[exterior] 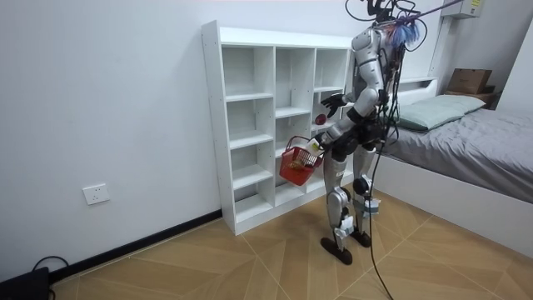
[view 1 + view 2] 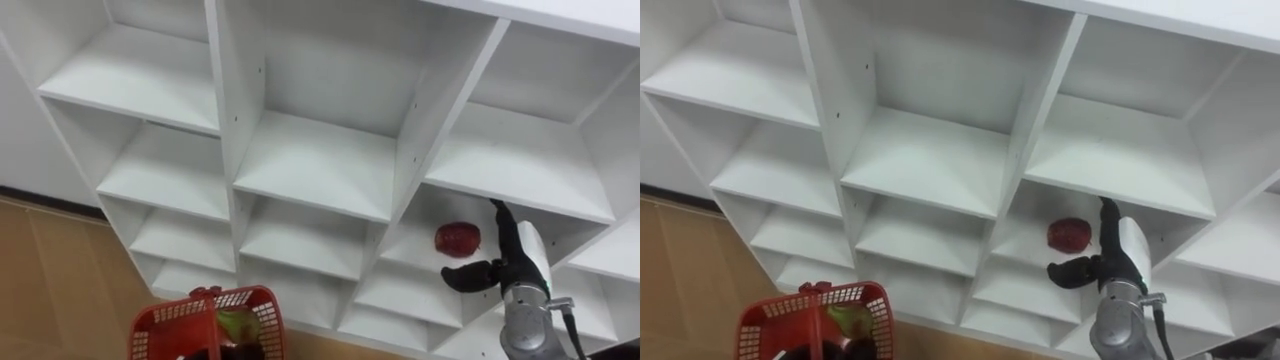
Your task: Collect fruits from the closet
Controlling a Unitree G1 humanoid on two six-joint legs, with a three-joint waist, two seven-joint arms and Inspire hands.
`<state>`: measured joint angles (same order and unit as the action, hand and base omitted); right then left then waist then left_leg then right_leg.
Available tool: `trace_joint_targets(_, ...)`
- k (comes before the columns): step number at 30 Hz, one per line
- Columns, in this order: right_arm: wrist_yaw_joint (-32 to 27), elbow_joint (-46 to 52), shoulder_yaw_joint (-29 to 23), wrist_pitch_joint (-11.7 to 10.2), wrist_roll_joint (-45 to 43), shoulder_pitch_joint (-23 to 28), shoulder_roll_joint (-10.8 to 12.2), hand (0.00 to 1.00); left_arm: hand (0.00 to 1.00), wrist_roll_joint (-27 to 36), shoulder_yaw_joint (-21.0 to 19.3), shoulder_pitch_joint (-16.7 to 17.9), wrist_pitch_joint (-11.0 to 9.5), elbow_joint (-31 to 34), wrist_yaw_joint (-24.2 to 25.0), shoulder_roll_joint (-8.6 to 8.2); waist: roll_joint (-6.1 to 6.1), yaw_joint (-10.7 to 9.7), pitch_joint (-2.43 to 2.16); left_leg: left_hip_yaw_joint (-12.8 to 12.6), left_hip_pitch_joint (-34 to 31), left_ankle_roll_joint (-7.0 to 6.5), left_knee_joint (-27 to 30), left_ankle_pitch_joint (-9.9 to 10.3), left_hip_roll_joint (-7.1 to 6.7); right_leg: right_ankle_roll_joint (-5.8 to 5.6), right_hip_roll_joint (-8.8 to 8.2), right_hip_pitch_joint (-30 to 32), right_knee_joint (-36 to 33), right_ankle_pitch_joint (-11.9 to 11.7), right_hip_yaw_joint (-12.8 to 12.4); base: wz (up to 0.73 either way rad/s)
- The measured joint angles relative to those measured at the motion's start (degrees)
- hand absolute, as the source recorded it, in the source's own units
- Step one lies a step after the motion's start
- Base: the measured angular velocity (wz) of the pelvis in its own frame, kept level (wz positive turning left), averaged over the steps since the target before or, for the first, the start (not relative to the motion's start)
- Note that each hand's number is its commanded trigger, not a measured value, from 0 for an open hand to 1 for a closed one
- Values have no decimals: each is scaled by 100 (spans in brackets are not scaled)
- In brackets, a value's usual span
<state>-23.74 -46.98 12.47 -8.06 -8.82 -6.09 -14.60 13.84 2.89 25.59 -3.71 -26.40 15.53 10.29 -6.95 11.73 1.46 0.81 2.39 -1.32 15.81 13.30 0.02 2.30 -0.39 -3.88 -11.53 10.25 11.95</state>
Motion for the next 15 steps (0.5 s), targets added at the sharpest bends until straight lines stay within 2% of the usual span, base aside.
trace_joint_targets(3,-2,-68,25,-1,193,-3,0,0,100,2,-40,-5,-47,0,-18,7,-47,147,5,1,-3,20,0,12,12,12,51,9,22,-4,-47,-1)
trace_joint_targets(6,-8,-242,47,-9,303,-78,0,0,100,38,-51,-37,-58,-45,-27,7,-70,251,-10,0,-16,32,2,18,15,38,64,-1,73,-21,-12,0)
trace_joint_targets(15,-78,-661,111,5,454,-543,0,0,100,91,-42,-102,-44,-53,-33,20,-63,283,-1,73,-207,48,94,28,23,49,63,102,48,-27,93,4)
